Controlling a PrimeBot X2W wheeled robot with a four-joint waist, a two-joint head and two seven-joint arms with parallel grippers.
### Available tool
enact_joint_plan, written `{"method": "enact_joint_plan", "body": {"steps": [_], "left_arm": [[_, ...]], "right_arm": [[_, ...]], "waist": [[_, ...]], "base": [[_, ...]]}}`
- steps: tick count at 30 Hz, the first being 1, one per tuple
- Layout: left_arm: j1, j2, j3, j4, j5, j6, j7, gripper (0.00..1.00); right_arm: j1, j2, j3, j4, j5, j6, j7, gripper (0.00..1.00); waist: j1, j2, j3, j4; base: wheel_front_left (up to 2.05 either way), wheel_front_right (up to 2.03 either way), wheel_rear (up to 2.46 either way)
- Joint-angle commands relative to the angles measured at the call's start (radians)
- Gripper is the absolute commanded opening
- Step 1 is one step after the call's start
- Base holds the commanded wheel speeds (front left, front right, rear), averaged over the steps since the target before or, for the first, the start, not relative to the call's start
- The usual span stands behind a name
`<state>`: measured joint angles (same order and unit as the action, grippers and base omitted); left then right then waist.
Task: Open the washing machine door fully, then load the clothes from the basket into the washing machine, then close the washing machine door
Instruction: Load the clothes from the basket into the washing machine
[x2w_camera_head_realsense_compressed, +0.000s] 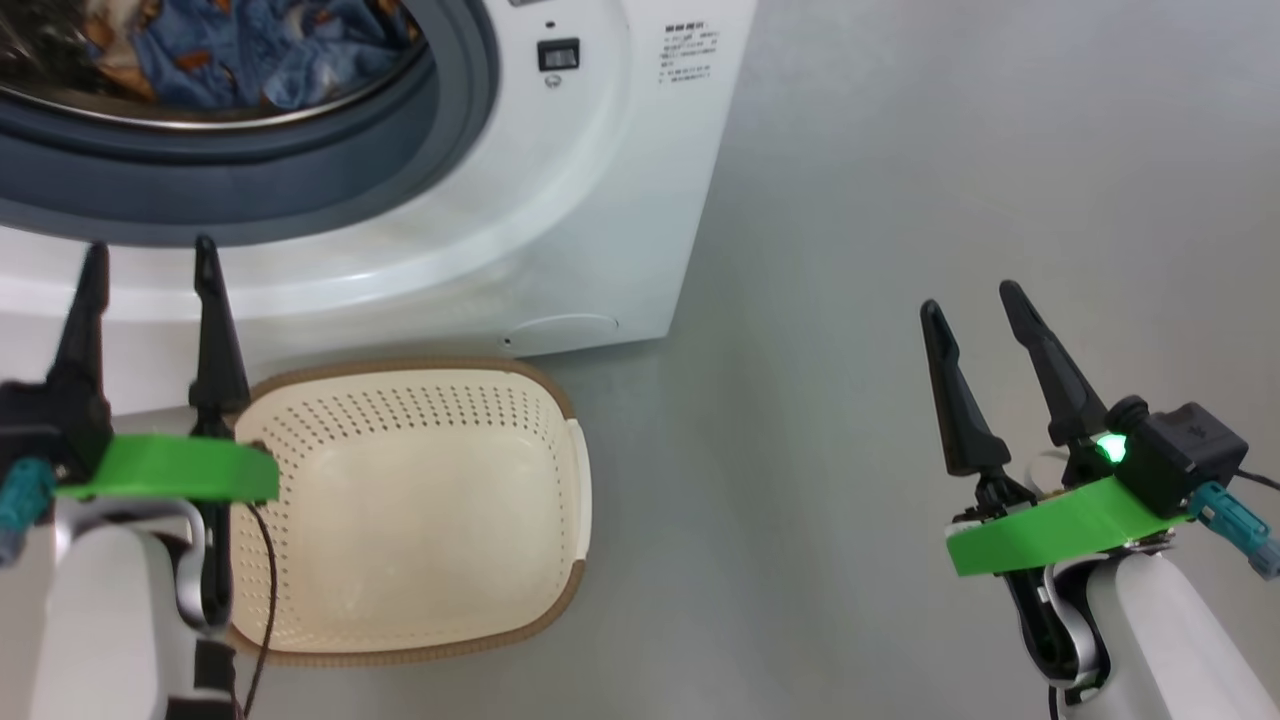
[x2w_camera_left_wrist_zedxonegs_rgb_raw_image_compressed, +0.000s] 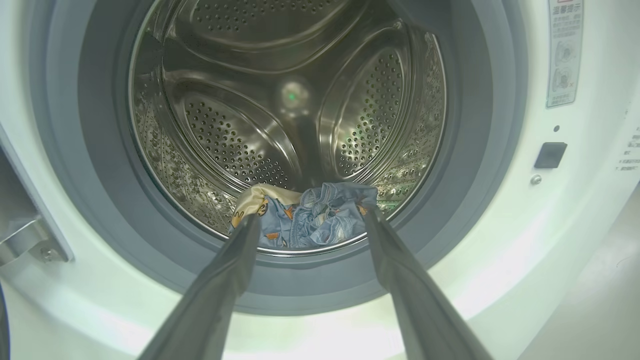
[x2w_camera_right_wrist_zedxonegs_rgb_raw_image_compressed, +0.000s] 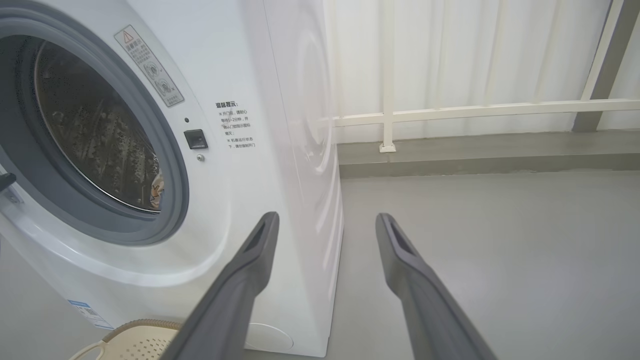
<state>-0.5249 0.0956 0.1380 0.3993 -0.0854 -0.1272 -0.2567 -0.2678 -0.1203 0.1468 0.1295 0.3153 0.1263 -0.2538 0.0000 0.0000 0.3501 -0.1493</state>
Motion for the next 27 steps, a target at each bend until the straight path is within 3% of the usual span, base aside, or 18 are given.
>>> {"method": "enact_joint_plan", "body": {"steps": [1, 27], "left_arm": [[0.023, 0.020, 0.030, -0.037, 0.001, -0.003, -0.005, 1.00], [0.381, -0.004, 0.058, -0.171, -0.053, -0.003, -0.005, 1.00]], "right_arm": [[0.023, -0.008, 0.010, -0.021, -0.002, 0.004, -0.008, 1.00], [0.190, -0.048, -0.033, -0.022, -0.002, 0.004, -0.008, 1.00]], "waist": [[0.0000, 0.0000, -0.024, 0.011], [0.0000, 0.0000, -0.200, 0.062]], "base": [[0.00, 0.00, 0.00], [0.00, 0.00, 0.00]]}}
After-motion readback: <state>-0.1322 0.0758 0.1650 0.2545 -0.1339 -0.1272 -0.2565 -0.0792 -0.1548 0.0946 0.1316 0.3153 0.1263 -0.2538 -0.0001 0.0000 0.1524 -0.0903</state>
